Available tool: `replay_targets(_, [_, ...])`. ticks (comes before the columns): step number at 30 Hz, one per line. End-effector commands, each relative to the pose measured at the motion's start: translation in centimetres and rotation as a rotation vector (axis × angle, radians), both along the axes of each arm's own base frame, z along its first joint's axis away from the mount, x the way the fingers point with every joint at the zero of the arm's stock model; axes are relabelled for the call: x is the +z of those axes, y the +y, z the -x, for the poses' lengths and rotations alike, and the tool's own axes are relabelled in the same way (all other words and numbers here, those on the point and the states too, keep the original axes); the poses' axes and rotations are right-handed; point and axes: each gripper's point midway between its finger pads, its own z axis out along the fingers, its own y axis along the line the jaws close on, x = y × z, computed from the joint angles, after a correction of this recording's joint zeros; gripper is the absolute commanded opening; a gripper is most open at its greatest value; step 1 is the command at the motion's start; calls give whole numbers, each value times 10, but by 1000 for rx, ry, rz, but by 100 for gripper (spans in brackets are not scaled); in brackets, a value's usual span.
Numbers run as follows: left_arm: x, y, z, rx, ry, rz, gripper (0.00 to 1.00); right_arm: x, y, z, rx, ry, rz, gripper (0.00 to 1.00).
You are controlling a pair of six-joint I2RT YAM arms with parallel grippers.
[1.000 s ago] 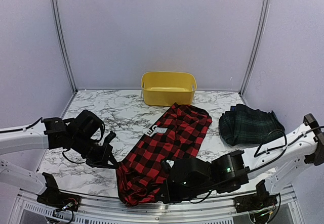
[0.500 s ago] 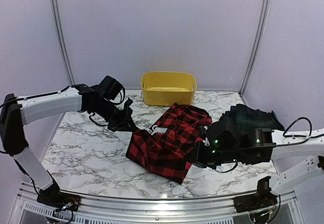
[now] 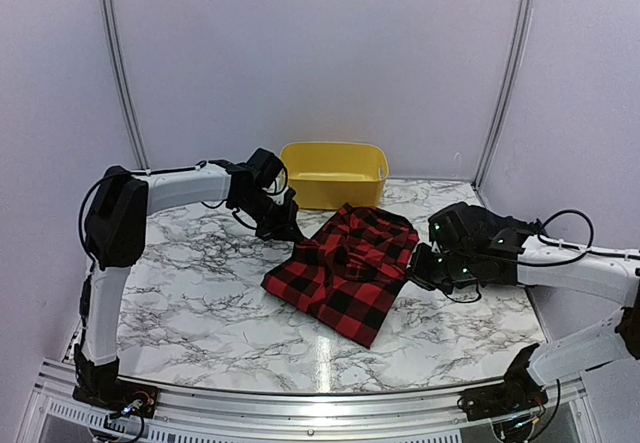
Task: Fold and stack the mixed laundry pile
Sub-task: Fold the rectangle-folded shirt at the center of the board, then move the 2/3-rectangle-folded shirt to the center of the board.
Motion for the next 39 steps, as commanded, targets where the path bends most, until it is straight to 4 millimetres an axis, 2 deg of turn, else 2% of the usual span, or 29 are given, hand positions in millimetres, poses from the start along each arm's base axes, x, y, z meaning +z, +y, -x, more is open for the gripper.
replay_targets(1, [-9, -3, -26, 8, -21, 14, 0, -10, -20, -18, -3, -22, 49, 0])
replay_targets(4, [-13, -7, -40, 26, -28, 37, 0, -19, -25, -32, -4, -29, 55, 0])
replay_targets(10, [-12, -13, -54, 41, -52, 68, 0, -19, 0, -60, 75, -61, 25, 0])
replay_targets(12, [-13, -14, -57, 43, -59, 67, 0, -21, 2, -67, 78, -61, 34, 0])
replay_targets(13, [-13, -13, -58, 41, -62, 67, 4, -21, 2, -72, 72, -63, 35, 0])
replay_targets(14, [-13, -11, -60, 44, -65, 65, 11, -25, -1, -76, 66, -56, 40, 0])
replay_targets(15, [-12, -7, -61, 50, -66, 66, 22, -27, -5, -80, 58, -48, 48, 0])
replay_targets(16, [-8, -4, -63, 54, -74, 68, 35, -29, -11, -83, 47, -34, 60, 4])
replay_targets(19, [13, 13, -65, 51, -135, 58, 76, -14, -23, -87, 39, -41, 108, 38])
replay_targets(20, [18, 19, -63, 45, -150, 50, 85, -6, -24, -86, 46, -48, 114, 47])
replay_targets(21, [23, 26, -60, 44, -160, 44, 94, 2, -25, -84, 49, -56, 114, 53])
replay_targets(22, [22, 35, -55, 40, -158, 35, 98, 10, -24, -82, 63, -72, 105, 55])
replay_targets(24, [18, 43, -42, 12, -145, 19, 99, 21, -16, -78, 104, -95, 56, 56])
replay_targets(26, [8, 47, -27, -22, -119, 6, 99, 23, -4, -72, 151, -84, 4, 58])
replay_targets(30, [-15, 40, 1, -107, -61, 12, 99, 1, 17, -65, 214, -14, -39, 59])
replay_targets(34, [-42, 35, 21, -154, -5, -11, 98, -27, 28, -71, 235, 41, -22, 58])
replay_targets(39, [-62, 25, 59, -218, 53, -37, 71, -56, 45, -70, 304, 113, 37, 57])
